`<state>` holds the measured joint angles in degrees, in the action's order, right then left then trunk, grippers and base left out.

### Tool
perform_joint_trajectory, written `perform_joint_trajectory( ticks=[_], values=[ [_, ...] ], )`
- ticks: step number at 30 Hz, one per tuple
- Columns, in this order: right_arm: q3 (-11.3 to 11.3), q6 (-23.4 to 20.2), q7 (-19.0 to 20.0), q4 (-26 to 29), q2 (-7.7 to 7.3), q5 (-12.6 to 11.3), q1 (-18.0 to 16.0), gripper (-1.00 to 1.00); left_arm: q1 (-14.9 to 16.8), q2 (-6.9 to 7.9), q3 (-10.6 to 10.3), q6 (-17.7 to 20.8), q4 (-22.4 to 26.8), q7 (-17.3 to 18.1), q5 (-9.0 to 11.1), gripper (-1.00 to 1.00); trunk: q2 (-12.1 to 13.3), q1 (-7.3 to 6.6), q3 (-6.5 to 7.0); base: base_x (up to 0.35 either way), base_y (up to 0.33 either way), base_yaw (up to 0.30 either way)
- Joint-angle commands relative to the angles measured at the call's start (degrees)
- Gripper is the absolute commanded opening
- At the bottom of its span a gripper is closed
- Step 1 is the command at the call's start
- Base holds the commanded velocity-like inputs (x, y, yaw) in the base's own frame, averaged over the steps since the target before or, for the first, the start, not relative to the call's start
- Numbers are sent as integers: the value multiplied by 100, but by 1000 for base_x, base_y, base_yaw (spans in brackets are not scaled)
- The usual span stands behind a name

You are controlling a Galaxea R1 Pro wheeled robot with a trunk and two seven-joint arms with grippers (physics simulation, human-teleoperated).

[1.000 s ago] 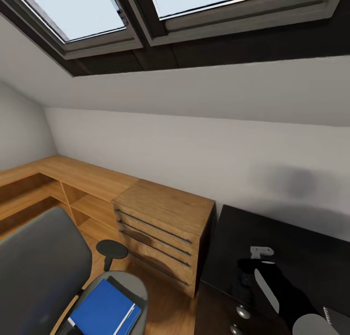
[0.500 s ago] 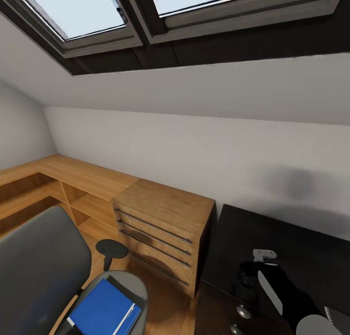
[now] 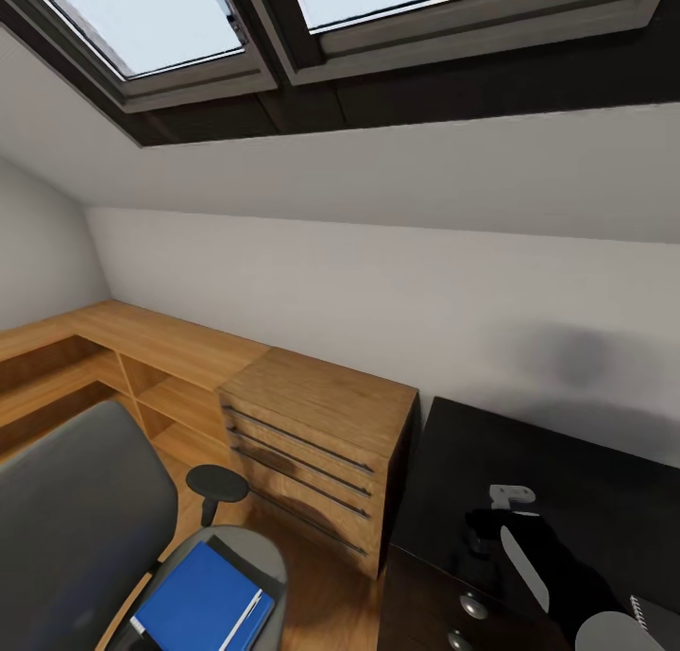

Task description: In the bedroom, organize the workspace by keeping the computer under the desk, ensuring the monitor is on the desk, placing the keyboard on the desk next to the monitor, placing the mouse on the desk next to the keyboard, moving the folder from the swivel chair onto the desk next to the mouse, stacking the notebook on top of the folder with the pen on top of the notebook, and positioning the swivel chair next to the desk.

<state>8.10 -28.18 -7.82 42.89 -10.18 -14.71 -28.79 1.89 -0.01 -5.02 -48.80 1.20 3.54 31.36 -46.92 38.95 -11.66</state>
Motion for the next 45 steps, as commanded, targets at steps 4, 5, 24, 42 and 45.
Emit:
perform_joint_trajectory(
  ticks=[4, 5, 24, 42, 45],
  values=[
    [45, -19, -22, 15, -3, -71, -4, 100, 5, 1, -43, -20, -6, 31, 63, 100, -7, 1, -9, 0, 0, 0],
    [45, -16, 63, 16, -2, -69, -4, 100, 5, 1, -43, -19, -6, 32, 63, 100, -7, 1, -9, 0, 0, 0],
    [31, -12, 373, 20, -2, -49, -4, 100, 5, 1, -43, -16, -6, 30, 63, 100, -7, 1, -9, 0, 0, 0],
    [23, -22, 366, 18, -15, -41, -4, 100, 5, 1, -43, -17, -6, 25, 63, 100, -488, 265, -224, 0, 0, 0],
    [20, -26, 364, 18, -19, -41, -4, 100, 5, 1, -43, -16, -6, 24, 63, 100, -608, 331, -278, 0, 0, 0]
  ],
)
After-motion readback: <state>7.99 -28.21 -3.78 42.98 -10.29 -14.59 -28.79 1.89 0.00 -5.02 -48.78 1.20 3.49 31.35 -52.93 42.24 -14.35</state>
